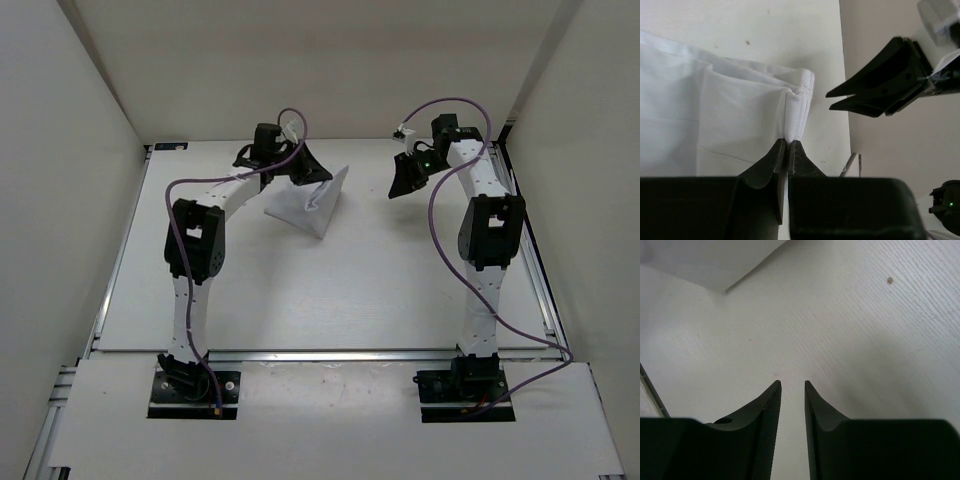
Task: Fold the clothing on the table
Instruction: Fold the skirt
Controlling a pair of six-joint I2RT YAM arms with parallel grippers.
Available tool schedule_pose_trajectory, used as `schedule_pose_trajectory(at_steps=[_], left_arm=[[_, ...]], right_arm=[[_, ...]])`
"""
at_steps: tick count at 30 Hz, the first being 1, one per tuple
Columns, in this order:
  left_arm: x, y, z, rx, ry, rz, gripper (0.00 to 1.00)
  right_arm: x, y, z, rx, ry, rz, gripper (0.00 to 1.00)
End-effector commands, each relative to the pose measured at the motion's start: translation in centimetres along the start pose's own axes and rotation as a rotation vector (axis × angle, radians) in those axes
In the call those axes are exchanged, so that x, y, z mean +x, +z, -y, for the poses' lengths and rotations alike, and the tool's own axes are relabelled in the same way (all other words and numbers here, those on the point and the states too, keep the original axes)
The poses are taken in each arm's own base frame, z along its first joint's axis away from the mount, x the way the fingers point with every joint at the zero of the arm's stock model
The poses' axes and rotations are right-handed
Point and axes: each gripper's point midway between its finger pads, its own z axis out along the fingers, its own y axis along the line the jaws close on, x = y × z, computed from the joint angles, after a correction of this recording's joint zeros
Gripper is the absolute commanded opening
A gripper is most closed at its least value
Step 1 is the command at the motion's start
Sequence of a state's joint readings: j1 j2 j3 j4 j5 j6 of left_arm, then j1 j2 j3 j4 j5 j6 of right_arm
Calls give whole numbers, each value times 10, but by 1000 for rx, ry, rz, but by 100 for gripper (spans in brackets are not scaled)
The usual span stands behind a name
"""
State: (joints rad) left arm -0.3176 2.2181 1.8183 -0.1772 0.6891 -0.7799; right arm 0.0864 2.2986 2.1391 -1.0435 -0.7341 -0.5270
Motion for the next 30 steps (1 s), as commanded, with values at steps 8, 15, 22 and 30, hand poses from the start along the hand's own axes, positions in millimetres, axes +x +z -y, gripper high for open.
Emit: schedule_pose_trajectory(at_steps=[8,15,22,30], left_arm=[[60,16,26,51,-42,-58,0],[43,11,22,37,-48,-27,0],[38,23,36,66,-46,-27,0],[-10,4,56,120,-71,35,0]], right_arm=[[-4,-8,-2,-13,-1,39,29],[8,12,-28,-145,60,23,21],[13,15,-33,-166,68,8,18],[17,14,-32,-157,76,0,17]])
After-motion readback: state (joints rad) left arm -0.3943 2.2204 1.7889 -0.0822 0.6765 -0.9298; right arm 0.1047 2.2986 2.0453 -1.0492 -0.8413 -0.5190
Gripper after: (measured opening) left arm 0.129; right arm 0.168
